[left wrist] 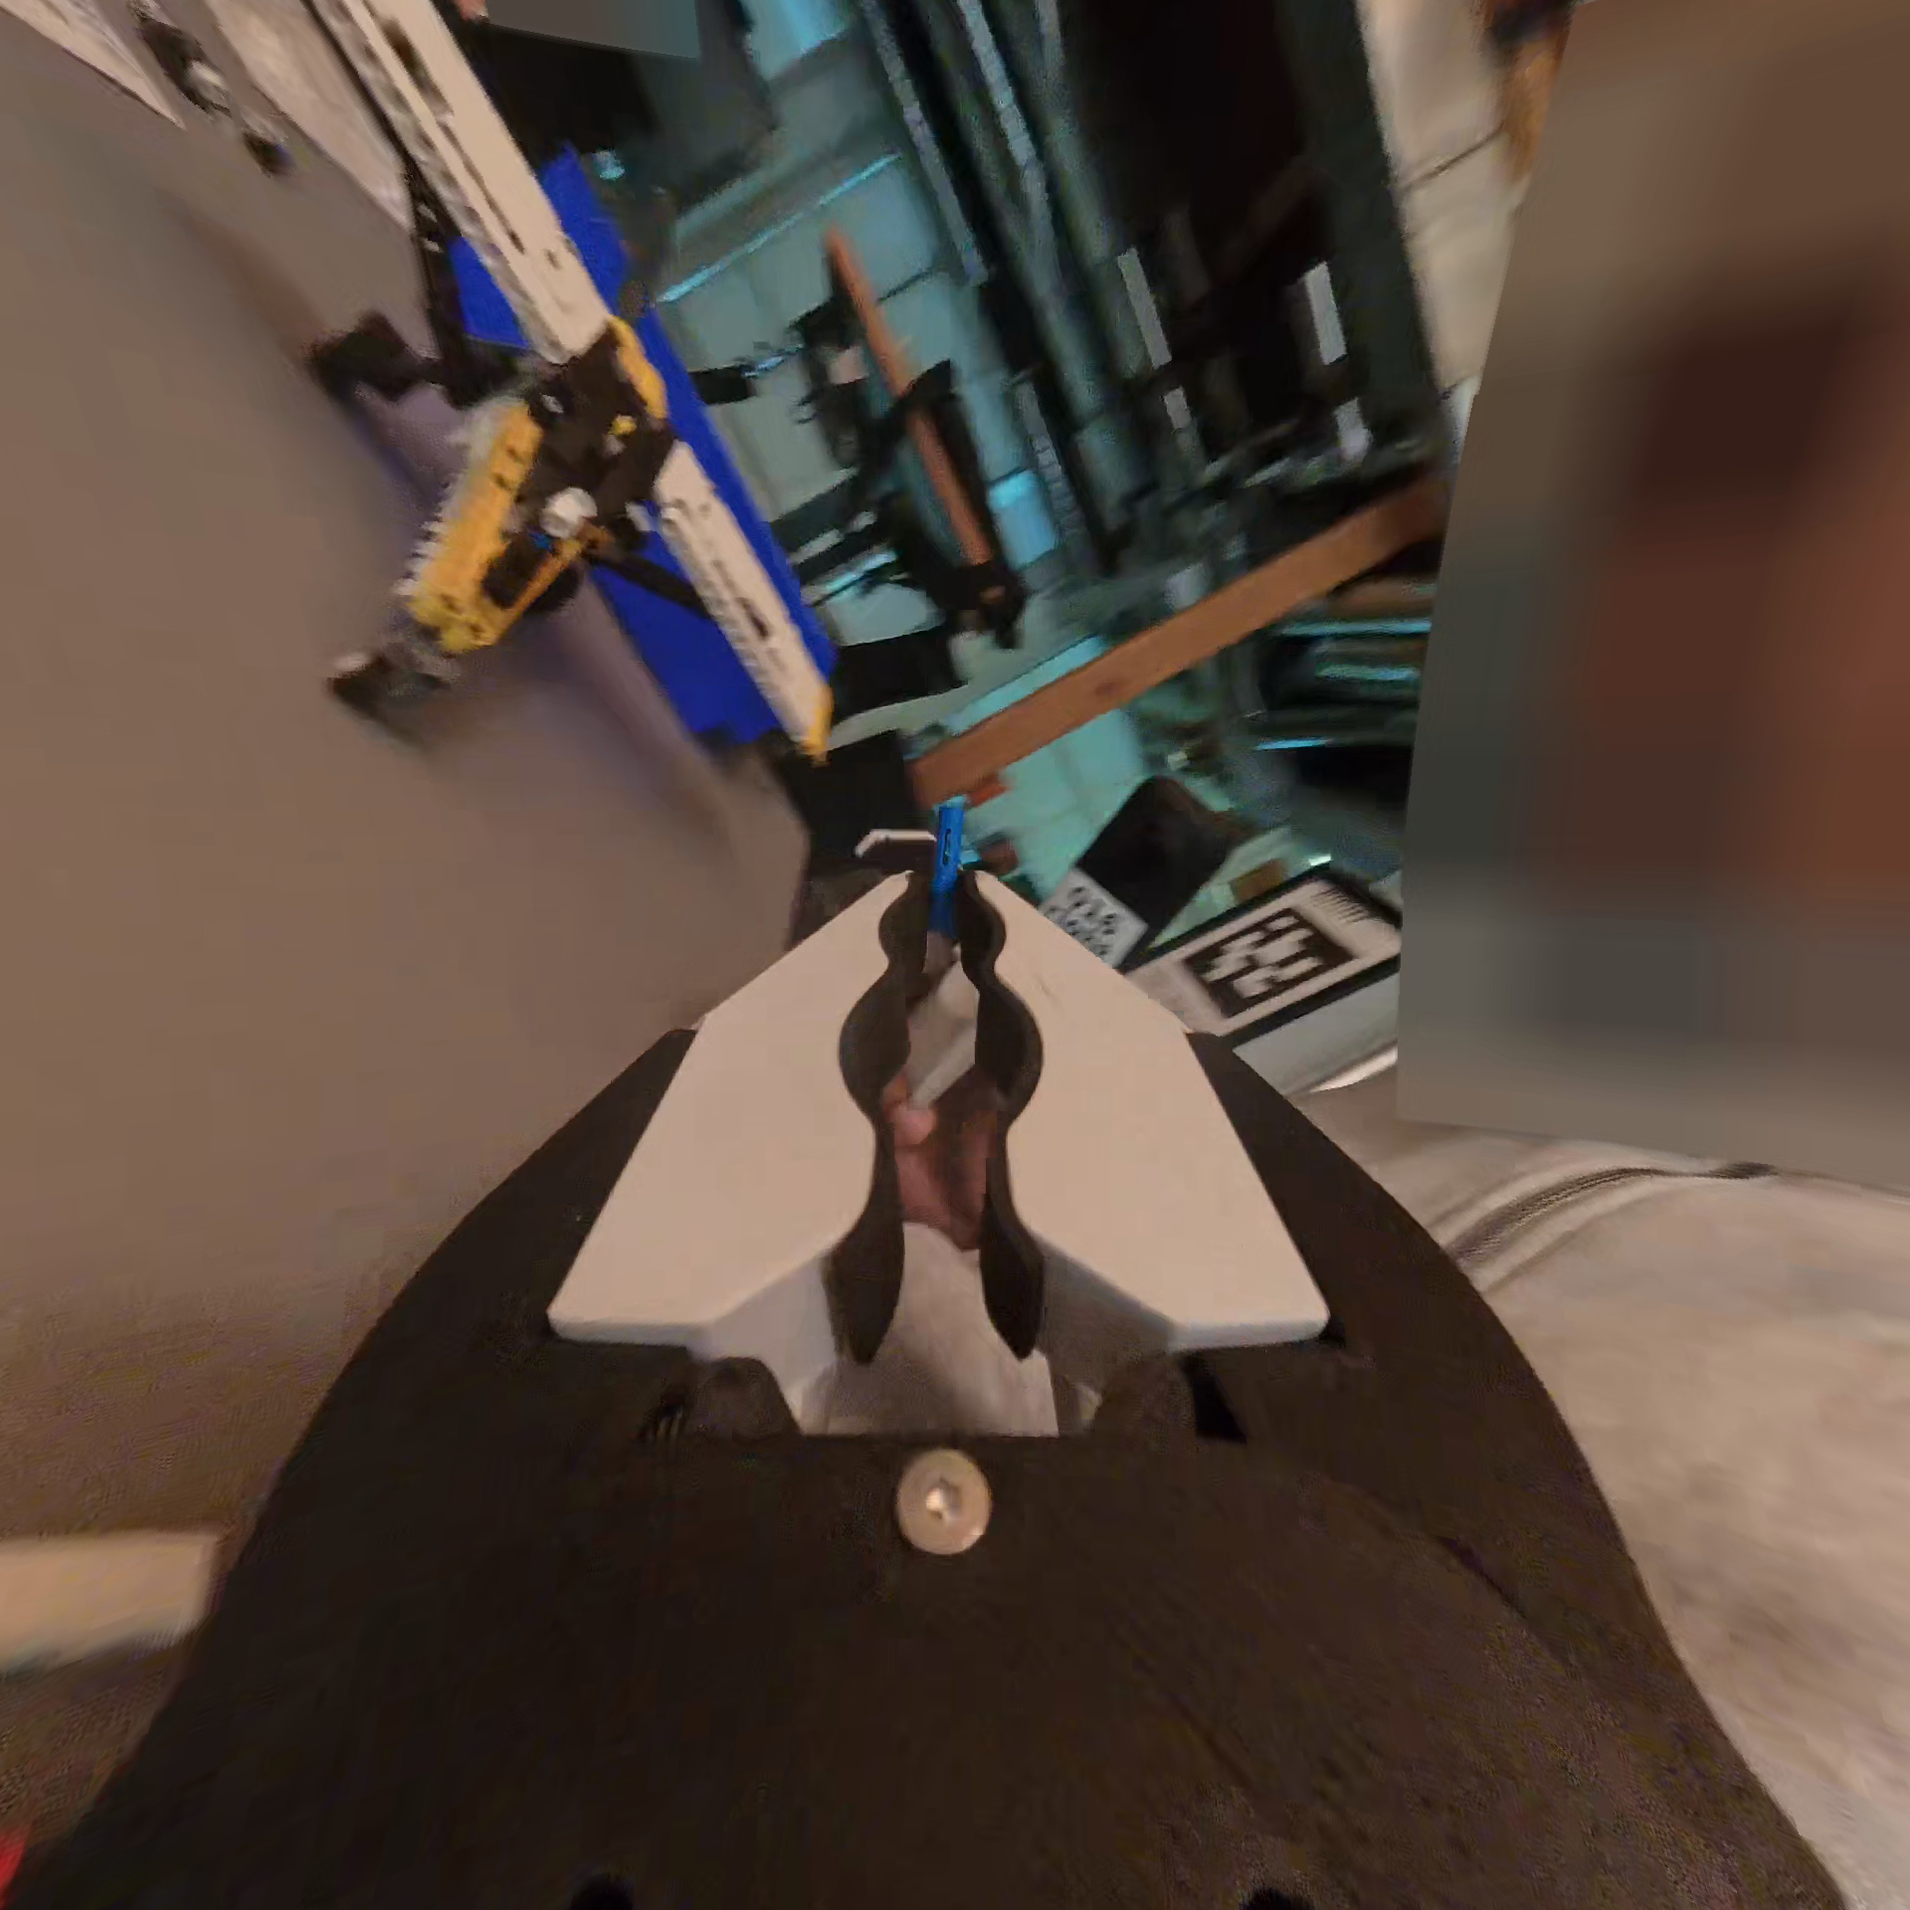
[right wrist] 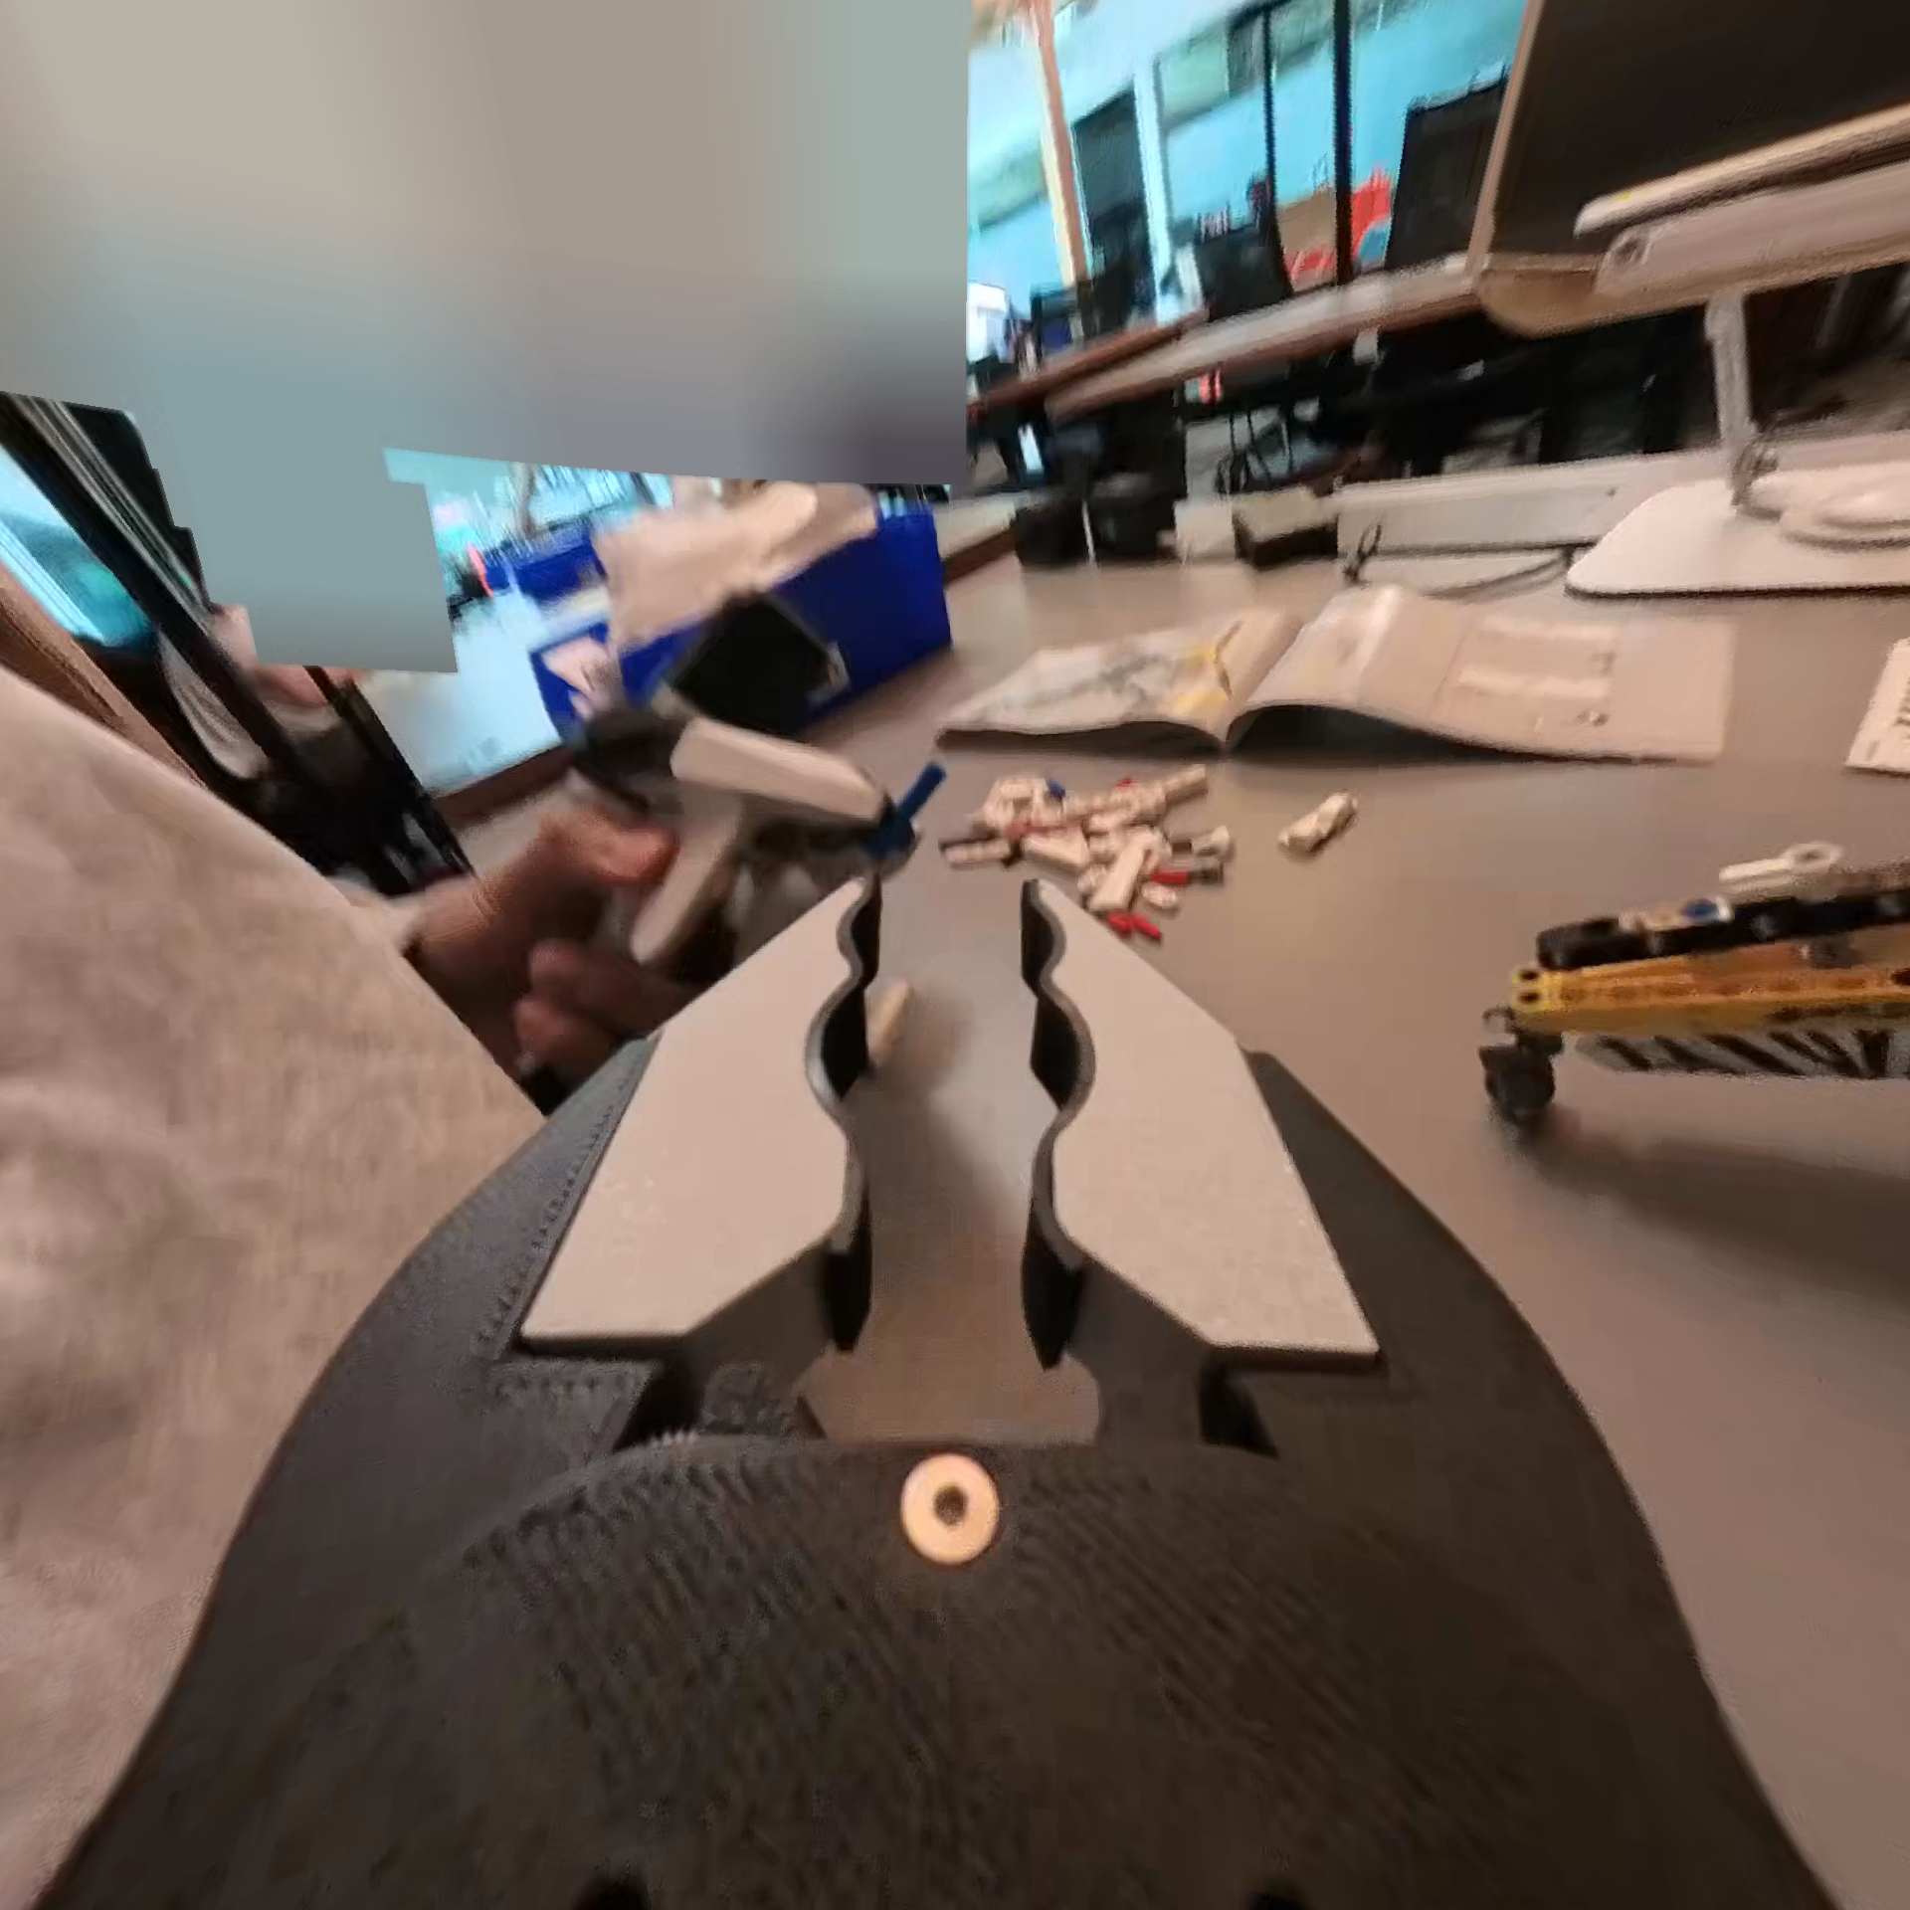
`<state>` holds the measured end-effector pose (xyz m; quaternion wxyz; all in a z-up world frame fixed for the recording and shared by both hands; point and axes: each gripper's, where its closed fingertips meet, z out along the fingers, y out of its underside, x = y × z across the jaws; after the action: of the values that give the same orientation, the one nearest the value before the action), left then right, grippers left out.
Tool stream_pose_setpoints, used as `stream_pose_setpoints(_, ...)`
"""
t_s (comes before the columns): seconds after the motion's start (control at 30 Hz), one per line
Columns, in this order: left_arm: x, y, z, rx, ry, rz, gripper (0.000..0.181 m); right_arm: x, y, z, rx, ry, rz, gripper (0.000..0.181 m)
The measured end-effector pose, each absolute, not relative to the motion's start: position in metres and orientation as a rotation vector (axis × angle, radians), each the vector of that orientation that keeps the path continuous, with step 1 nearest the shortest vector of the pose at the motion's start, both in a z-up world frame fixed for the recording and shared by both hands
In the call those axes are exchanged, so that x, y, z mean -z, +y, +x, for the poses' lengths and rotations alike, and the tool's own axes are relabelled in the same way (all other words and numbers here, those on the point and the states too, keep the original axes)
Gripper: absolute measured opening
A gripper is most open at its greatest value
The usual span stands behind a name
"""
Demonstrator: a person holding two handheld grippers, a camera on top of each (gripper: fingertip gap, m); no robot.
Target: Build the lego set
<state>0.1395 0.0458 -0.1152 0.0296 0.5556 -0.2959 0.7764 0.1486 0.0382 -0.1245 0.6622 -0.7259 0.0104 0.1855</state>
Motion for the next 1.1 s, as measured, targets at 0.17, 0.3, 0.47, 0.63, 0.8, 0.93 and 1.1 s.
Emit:
stream_pose_setpoints(0.17,0.114,0.026,0.149,-2.385,-0.994,1.622,0.003,0.103,0.042,0.158,-0.709,0.142,-1.502,0.022)
stream_pose_setpoints(0.3,0.111,0.025,0.154,-2.392,-1.056,1.597,0.003,0.104,0.044,0.165,-0.838,0.218,-1.441,0.017)
stream_pose_setpoints(0.47,0.111,0.026,0.158,-2.395,-1.019,1.571,0.003,0.102,0.045,0.161,-0.889,0.185,-1.426,0.002)
stream_pose_setpoints(0.63,0.118,0.034,0.164,-2.398,-1.087,1.684,0.012,0.107,0.047,0.165,-0.902,0.202,-1.448,0.002)
stream_pose_setpoints(0.8,0.127,0.029,0.168,-2.328,-1.707,1.828,0.018,0.112,0.053,0.167,-0.874,0.209,-1.5,0.002)
stream_pose_setpoints(0.93,0.129,0.029,0.171,-2.296,-1.848,1.863,0.004,0.111,0.057,0.166,-0.877,0.203,-1.502,0.003)
stream_pose_setpoints(1.1,0.117,0.046,0.175,-2.402,-1.22,1.813,0.004,0.106,0.053,0.189,-0.649,0.209,-1.469,0.038)
